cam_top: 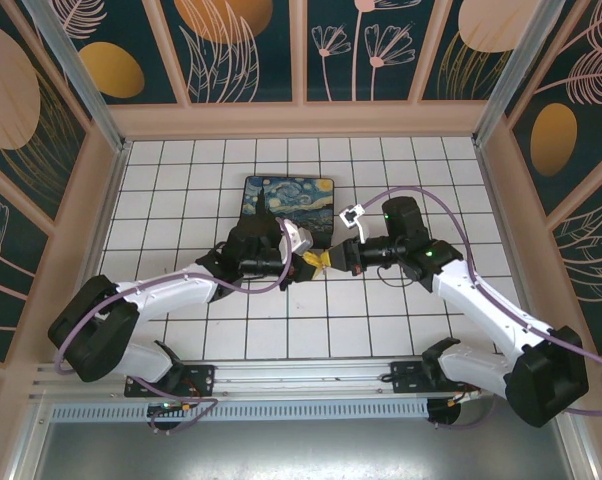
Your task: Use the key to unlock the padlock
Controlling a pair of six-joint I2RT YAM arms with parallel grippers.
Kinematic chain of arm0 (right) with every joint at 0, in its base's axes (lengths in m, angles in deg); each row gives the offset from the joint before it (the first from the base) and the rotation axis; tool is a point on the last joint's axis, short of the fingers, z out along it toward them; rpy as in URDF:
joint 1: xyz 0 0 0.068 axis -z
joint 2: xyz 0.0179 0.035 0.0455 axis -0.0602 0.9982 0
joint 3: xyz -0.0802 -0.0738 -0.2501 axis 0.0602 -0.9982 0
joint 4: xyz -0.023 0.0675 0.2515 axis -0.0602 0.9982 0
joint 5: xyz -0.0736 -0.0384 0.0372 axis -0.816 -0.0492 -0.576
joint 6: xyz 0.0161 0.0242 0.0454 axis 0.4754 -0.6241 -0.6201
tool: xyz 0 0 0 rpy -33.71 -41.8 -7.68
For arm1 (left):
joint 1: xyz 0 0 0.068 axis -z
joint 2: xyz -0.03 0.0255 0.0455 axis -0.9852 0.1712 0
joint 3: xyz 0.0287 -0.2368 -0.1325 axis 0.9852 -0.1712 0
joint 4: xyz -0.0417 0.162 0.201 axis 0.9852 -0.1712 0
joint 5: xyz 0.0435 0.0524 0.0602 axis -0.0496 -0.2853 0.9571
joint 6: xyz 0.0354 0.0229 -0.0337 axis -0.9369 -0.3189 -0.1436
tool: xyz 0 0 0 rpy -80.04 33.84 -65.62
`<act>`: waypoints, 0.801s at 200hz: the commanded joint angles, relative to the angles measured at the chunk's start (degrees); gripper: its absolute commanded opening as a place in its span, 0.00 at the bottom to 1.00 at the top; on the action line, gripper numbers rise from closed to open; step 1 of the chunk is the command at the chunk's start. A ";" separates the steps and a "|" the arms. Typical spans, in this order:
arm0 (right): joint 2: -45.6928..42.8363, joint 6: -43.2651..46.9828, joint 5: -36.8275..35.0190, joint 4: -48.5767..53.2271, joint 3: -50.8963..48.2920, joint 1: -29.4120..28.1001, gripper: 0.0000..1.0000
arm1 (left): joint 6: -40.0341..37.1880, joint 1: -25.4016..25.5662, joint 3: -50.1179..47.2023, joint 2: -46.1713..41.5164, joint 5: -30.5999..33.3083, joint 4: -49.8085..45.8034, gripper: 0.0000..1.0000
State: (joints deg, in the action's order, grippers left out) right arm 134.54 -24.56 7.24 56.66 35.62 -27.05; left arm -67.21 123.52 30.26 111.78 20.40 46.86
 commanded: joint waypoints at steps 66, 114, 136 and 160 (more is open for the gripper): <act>-0.16 2.02 -1.76 1.09 -0.39 1.94 0.35 | -0.51 -0.22 -1.69 -4.82 6.92 3.74 0.00; -0.30 2.70 -1.80 1.87 0.56 4.01 0.45 | -6.28 0.83 0.50 -5.61 19.85 -3.01 0.00; -0.29 0.04 -5.90 2.47 0.41 5.02 0.43 | -7.07 1.09 1.21 -3.39 25.16 -4.83 0.00; 0.07 -7.87 -11.87 4.45 -3.75 4.34 0.44 | -0.81 0.78 2.72 -0.29 32.71 -8.26 0.01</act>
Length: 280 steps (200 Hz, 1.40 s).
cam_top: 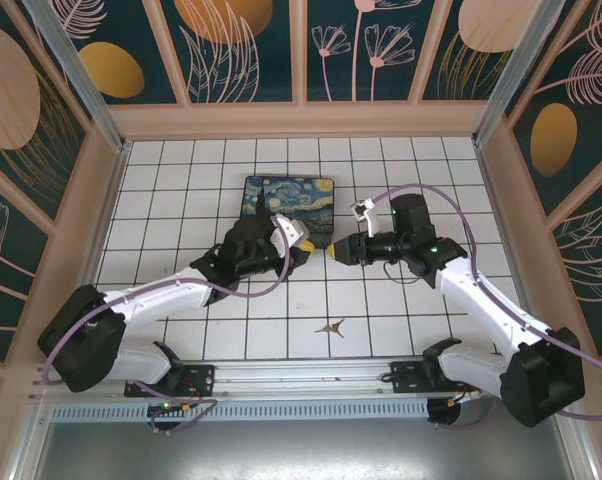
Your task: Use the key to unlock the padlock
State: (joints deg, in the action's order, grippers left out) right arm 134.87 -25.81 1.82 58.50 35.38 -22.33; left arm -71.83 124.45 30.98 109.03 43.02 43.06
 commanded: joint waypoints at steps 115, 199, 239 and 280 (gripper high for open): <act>-1.84 -14.49 -22.09 -0.58 -16.94 -23.72 0.46 | 36.63 -2.75 -12.30 -2.71 -4.54 -14.08 0.47; 9.24 -4.55 -23.34 -0.29 -12.03 -25.33 0.45 | 40.88 -1.50 -18.47 -4.02 -10.74 -8.63 0.48; 8.10 -2.44 -23.05 0.69 -12.15 -26.50 0.47 | 43.88 1.21 -17.76 -4.62 -8.39 -9.92 0.49; 7.31 -0.87 -25.52 0.92 -12.73 -27.61 0.49 | 43.60 -0.01 -15.22 -7.67 -6.03 -14.87 0.51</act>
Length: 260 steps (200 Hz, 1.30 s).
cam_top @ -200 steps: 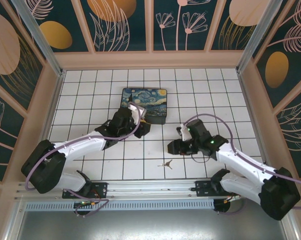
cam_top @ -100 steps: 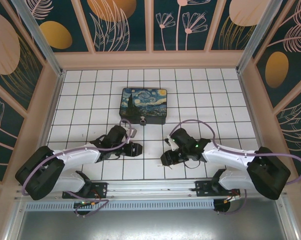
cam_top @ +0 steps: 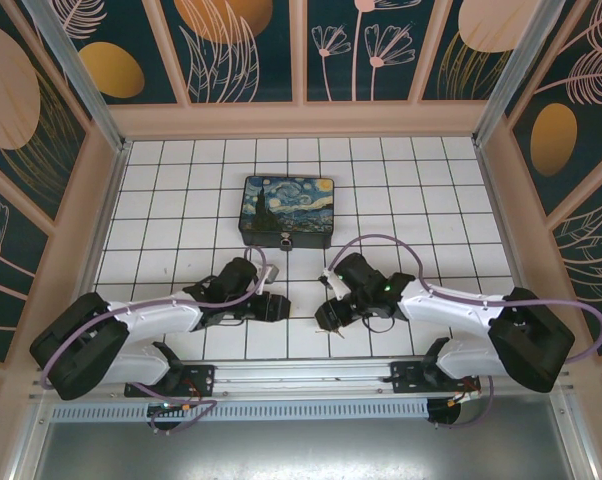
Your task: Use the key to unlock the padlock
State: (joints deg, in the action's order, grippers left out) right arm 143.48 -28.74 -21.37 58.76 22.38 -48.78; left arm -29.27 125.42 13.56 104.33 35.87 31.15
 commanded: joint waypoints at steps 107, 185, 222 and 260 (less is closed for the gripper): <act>-5.45 -11.52 -14.17 3.89 -2.60 -9.85 0.51 | -4.20 -5.58 10.25 -7.21 0.30 -13.23 0.56; -2.24 -14.09 -19.07 5.18 -3.07 -14.19 0.51 | -4.99 -5.59 9.42 -8.21 0.23 -13.77 0.56; -0.76 -14.39 -23.37 7.90 -1.14 -15.54 0.53 | -5.60 -5.57 9.67 -8.30 0.65 -13.97 0.56; 3.77 -13.05 -24.66 8.29 0.92 -16.06 0.52 | -6.14 -5.59 9.50 -8.45 1.20 -14.30 0.56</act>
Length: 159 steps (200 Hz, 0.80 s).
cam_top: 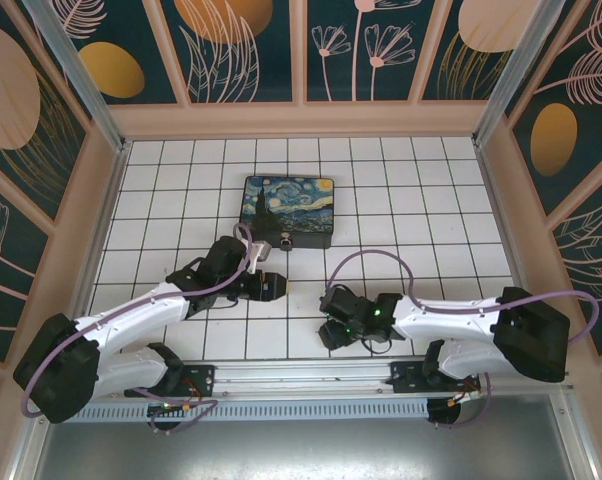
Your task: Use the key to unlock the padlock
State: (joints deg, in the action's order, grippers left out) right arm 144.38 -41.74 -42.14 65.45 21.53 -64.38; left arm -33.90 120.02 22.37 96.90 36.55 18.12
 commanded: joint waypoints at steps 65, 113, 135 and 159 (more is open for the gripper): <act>6.76 -1.10 -3.73 -0.99 2.85 0.36 0.44 | -1.94 -0.17 0.20 -1.07 0.96 -1.14 0.56; 8.40 -1.01 -3.15 -1.88 3.92 1.04 0.49 | -1.95 -0.23 -0.36 -1.10 0.61 -0.38 0.56; 10.19 -0.67 -4.22 -1.15 5.43 1.19 0.51 | -1.95 -0.23 -0.64 -1.04 0.65 -0.18 0.56; 12.65 -0.92 -4.33 -0.87 6.58 1.78 0.50 | -2.12 -0.20 -0.74 -0.95 0.63 0.14 0.56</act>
State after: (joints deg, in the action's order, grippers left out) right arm 152.23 -42.66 -43.71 71.09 27.86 -64.08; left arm -34.49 120.02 22.35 96.26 36.92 17.64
